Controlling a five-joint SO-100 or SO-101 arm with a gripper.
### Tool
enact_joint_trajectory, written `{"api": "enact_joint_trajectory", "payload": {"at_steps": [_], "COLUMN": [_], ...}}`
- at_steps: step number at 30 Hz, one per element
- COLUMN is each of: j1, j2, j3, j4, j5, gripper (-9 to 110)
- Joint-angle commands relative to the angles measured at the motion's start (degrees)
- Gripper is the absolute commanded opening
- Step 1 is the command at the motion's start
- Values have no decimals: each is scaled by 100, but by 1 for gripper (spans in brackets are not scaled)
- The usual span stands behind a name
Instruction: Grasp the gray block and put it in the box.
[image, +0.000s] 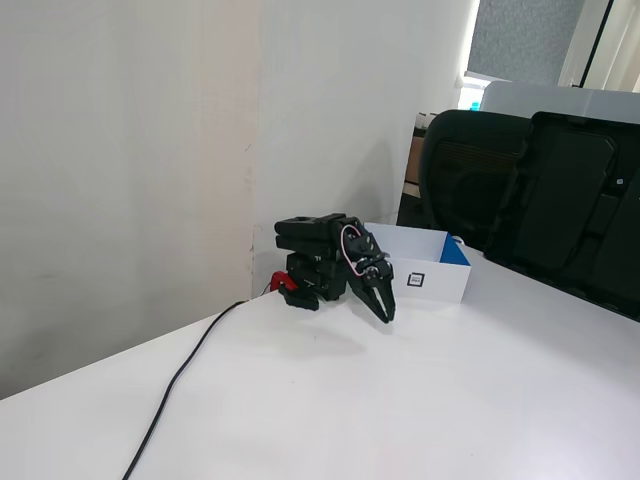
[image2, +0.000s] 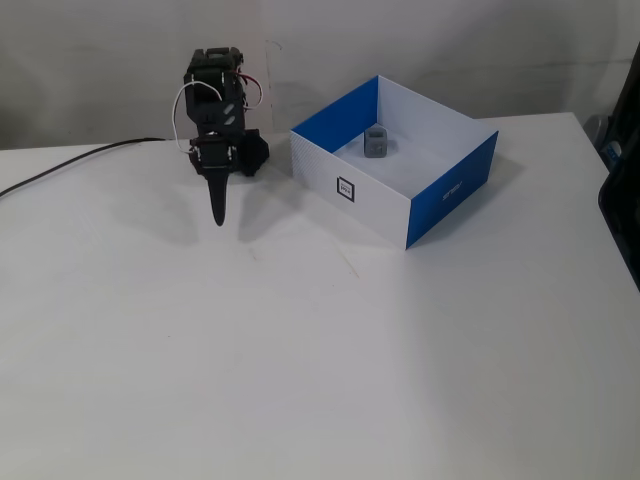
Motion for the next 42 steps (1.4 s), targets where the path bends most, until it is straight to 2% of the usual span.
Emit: {"api": "enact_joint_trajectory", "payload": {"at_steps": [1, 27, 42], "j1": [-220, -545, -483], "j2": [35, 35, 44], "j3": [-9, 694, 694], "j4": [-44, -396, -387], "j5": [237, 976, 967], "gripper": [0, 0, 0]}}
